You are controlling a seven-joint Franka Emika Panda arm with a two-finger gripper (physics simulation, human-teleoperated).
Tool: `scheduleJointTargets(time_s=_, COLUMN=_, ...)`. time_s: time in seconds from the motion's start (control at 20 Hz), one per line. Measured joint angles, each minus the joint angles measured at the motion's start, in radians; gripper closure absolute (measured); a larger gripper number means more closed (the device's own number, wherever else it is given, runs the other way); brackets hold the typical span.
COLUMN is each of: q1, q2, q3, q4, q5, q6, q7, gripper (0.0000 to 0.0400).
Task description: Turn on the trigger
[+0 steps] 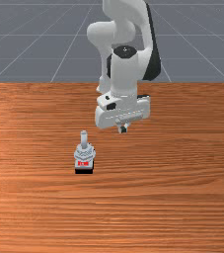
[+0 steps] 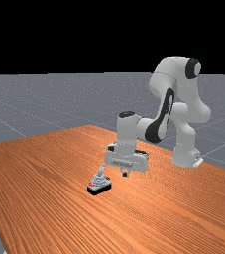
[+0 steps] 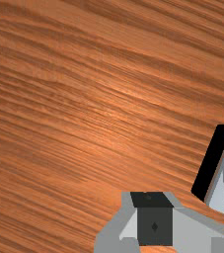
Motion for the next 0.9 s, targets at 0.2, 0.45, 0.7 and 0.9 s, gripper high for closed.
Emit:
scheduleJointTargets(time_s=0.2, q1=0.016, q2=0.056, q3=-0.031, q4=0.049, q5=0.031, q6=0.011, q7=0.09, gripper=0.04)
scheduleJointTargets(time_s=0.45, q1=-0.097, q2=0.106, q3=0.082, q4=0.063, q5=-0.023, q6=0.036, q7=-0.424, gripper=0.04)
scheduleJointTargets(time_s=0.7, q1=-0.074, q2=0.051, q3=0.072, q4=-0.021, q5=-0.019, q6=0.182, q7=-0.374, gripper=0.04)
scheduleJointTargets(time_s=0.9, q1=-0.02, q2=-0.013, q3=0.022, q4=-0.085, q5=-0.008, q6=0.078, q7=-0.14, gripper=0.04)
